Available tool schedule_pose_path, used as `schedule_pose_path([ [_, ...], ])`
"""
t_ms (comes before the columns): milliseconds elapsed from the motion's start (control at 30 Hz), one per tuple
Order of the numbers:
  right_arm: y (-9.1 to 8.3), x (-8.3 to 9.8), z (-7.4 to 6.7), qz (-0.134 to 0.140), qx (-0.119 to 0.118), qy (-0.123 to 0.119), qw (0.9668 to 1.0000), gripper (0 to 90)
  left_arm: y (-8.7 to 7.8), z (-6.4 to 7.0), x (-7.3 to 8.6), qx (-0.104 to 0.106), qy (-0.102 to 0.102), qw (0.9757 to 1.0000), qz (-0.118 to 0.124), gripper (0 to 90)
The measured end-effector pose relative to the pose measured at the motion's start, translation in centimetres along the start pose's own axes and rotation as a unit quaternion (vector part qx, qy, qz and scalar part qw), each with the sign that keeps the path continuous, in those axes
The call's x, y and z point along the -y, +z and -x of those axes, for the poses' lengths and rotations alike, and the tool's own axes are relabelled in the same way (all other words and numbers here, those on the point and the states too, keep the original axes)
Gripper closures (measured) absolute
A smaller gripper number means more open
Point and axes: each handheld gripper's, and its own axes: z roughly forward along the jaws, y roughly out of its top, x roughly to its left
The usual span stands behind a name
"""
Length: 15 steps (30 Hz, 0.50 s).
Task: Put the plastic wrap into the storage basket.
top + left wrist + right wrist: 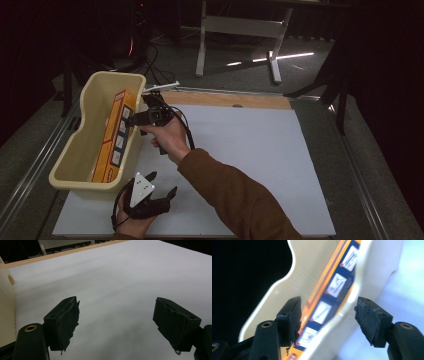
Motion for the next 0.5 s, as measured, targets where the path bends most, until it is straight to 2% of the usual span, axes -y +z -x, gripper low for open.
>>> schedule_pose_path([
  [33,0.0,0.0,0.0,0.000,0.000,0.000,1.0000,35.7,0.0,0.0,0.0,0.000,0.000,1.0000,0.000,20.8],
  [67,-0.7,0.3,0.5,0.008,0.003,-0.028,0.9996,33.1,0.0,0.0,0.0,-0.002,0.002,1.0000,0.001,20.8],
  [100,-0.7,0.3,0.5,0.008,0.003,-0.028,0.9996,33.1,0.0,0.0,0.0,-0.002,0.002,1.0000,0.001,20.8],
  [133,-1.5,0.6,1.0,0.015,0.006,-0.049,0.9987,32.1,0.0,0.1,0.0,-0.001,0.002,1.0000,0.001,20.8],
  [300,-3.1,1.4,2.4,0.019,0.016,-0.088,0.9958,30.6,0.0,0.2,-0.1,-0.002,0.005,1.0000,0.000,20.8],
  [433,-4.6,2.9,4.0,0.017,0.035,-0.123,0.9917,30.2,0.1,0.2,-0.1,0.001,0.005,1.0000,0.000,20.8],
  [500,-5.3,3.5,4.7,0.017,0.038,-0.131,0.9905,30.0,0.2,0.3,-0.1,0.000,0.007,1.0000,-0.002,20.8],
])
